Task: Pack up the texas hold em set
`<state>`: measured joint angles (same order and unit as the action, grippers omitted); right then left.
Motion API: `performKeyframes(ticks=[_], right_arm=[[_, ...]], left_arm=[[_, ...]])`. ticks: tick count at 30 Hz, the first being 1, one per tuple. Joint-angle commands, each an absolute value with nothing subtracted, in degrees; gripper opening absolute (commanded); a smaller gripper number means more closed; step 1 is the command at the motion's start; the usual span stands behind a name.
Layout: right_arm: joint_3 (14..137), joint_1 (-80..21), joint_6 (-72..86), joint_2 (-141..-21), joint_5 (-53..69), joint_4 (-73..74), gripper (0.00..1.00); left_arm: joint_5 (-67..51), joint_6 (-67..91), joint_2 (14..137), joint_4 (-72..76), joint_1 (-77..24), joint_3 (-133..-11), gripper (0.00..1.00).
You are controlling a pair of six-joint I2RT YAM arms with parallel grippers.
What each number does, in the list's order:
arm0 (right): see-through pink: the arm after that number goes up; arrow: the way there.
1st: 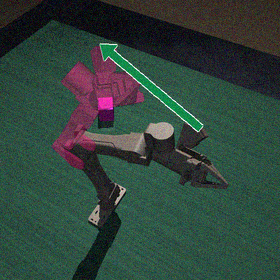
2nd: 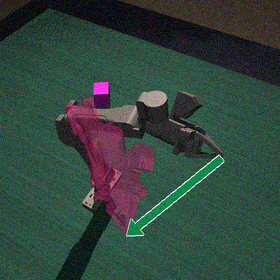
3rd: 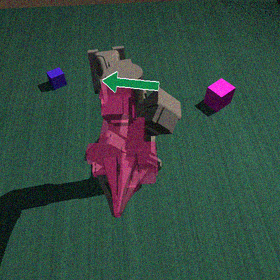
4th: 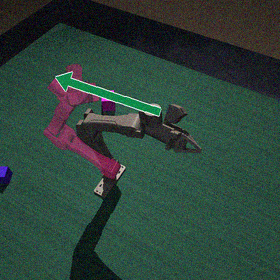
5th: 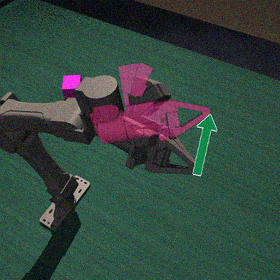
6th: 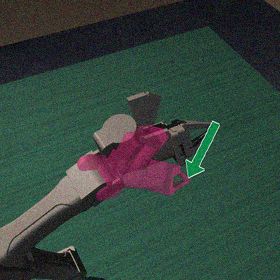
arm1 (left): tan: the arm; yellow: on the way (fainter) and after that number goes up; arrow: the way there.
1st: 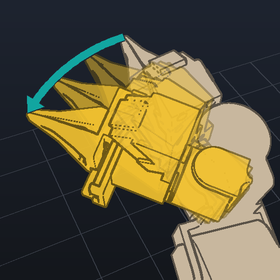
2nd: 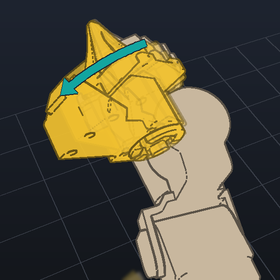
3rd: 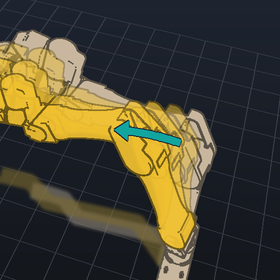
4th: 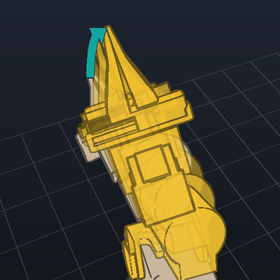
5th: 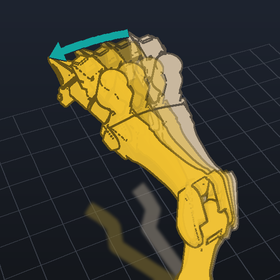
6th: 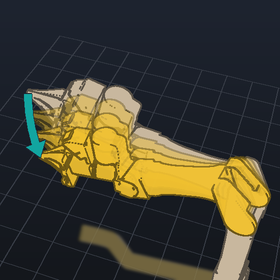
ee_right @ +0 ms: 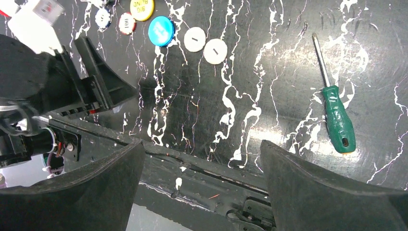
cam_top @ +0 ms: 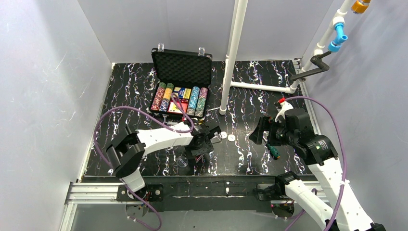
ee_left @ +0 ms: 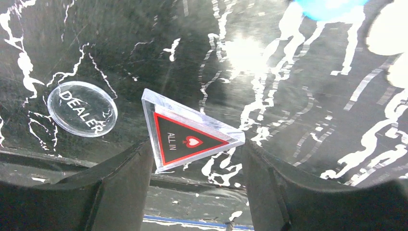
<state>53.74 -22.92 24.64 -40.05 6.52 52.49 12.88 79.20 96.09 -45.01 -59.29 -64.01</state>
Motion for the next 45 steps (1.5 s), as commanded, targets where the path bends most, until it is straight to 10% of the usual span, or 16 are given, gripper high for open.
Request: performKeyframes(ticks=[1, 18, 45], right_arm=[[55.08, -23.14, 24.13, -39.42, 5.72, 51.51, 0.96], [56.26, -23.12, 23.82, -39.50, 3.76, 52.97, 0.96], [59.20, -23.03, 22.05, -43.20, 4.24, 55.19, 0.96]], left_arm=[[19.58, 73.44, 90.01, -48.95, -58.82, -69.42, 0.41], [9.82, 64.26, 98.97, -40.98, -24.36, -89.58, 0.40], [9.14, 85.05, 124.37, -36.44, -19.89, -106.13, 0.47]])
